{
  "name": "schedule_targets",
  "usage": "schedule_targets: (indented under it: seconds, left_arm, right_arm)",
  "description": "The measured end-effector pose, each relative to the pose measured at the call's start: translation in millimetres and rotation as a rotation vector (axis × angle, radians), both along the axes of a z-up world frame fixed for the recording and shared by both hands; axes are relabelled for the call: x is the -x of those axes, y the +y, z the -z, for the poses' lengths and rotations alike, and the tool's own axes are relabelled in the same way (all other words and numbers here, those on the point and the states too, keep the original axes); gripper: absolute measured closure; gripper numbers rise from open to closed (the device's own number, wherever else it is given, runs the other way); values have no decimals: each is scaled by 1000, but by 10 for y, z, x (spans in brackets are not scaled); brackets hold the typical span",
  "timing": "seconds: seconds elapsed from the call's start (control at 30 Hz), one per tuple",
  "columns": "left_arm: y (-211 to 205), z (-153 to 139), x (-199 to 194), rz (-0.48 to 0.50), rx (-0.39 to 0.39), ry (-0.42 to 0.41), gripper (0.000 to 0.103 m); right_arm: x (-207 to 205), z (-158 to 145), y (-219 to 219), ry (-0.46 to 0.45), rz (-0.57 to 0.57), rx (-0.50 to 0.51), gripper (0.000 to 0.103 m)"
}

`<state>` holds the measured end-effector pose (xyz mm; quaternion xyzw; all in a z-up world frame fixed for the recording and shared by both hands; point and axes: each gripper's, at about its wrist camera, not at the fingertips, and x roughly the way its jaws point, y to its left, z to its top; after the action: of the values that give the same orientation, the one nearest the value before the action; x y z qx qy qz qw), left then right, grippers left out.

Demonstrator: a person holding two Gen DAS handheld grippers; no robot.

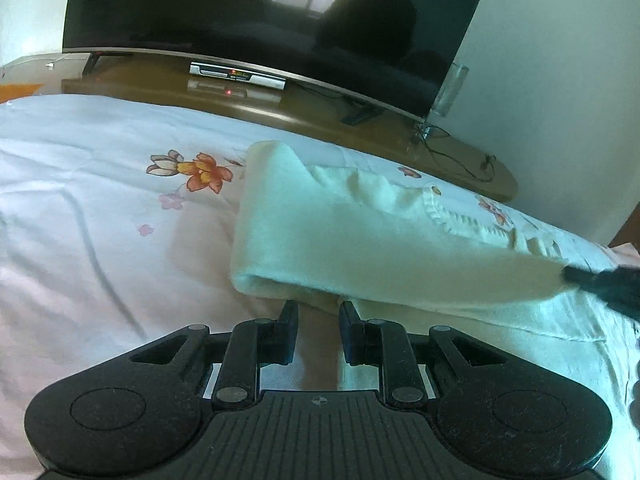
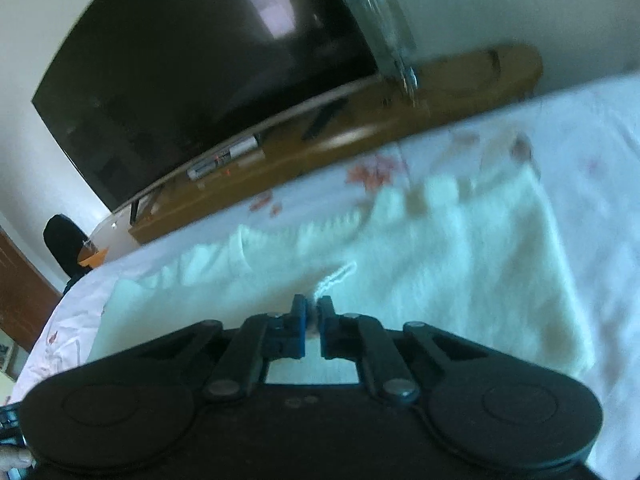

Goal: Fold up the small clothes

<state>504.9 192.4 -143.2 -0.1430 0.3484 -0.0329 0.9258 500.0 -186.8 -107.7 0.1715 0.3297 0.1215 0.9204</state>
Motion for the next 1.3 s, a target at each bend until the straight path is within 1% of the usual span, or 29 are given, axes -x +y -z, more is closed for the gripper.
schedule_targets:
  seconds: [0.07, 0.13, 0.23, 0.3, 0.37, 0.43, 0.5, 0.57, 0.67, 0.73, 0.77, 0.83, 0.93, 1.03, 1.1, 1.17, 1.2, 1.3]
  left_arm:
    - [-10, -2, -38, -22, 5, 0, 82]
    - [-28, 9, -88, -35, 17, 8, 82]
    - [-91, -26, -107, -31, 11, -11, 82]
    - [-113, -37, -111, -33, 16, -21, 82]
    - [-139, -29, -140, -30, 18, -13, 82]
    - [-134, -53, -129, -39, 39, -23, 82]
    - [-121, -115, -95, -63, 25, -44, 82]
    - [-121, -172, -86, -66, 8, -62, 82]
    - [-165, -167, -152, -31, 1, -43, 82]
    - [-221, -91, -215, -13, -40, -8, 82]
    - [-244, -38, -243, -23, -79, 20, 82]
    - [-299, 10, -209, -14, -137, 12, 82]
    - [-371, -9, -204, -14, -173, 35, 82]
    - [-352, -63, -292, -49, -142, 102, 82]
    - [-337, -99, -328, -81, -117, 121, 82]
    - [-335, -121, -259, -97, -105, 77, 82]
    - [-333, -127, -206, -106, -104, 69, 82]
    - [-279, -156, 39, -142, -82, 14, 82]
  right_arm:
    - [41, -125, -52, -46, 7, -1, 96]
    - [54, -201, -102, -63, 4, 0, 96]
    - [110, -283, -203, -100, 24, 22, 96]
    - [123, -293, -276, -95, 35, 22, 96]
    - [132, -277, -344, -88, 43, 28, 96]
    - [144, -238, -379, -81, 53, 30, 96]
    - [162, -208, -440, -70, 57, 23, 96]
    - [163, -194, -457, -60, 49, 28, 96]
    - [172, -190, -448, -68, 38, 34, 95]
    - [171, -182, -454, -68, 41, 31, 95]
    - [165, -173, -459, -68, 42, 33, 95]
    - [159, -155, -473, -62, 42, 36, 95]
    - [157, -127, -515, -59, 42, 49, 95]
    - [165, -113, -570, -62, 56, 52, 95]
    - [156, -102, -595, -55, 56, 42, 95]
    - [153, -97, -590, -53, 47, 46, 95]
    - [155, -99, -586, -53, 44, 48, 95]
    - [157, -112, -607, -60, 39, 49, 95]
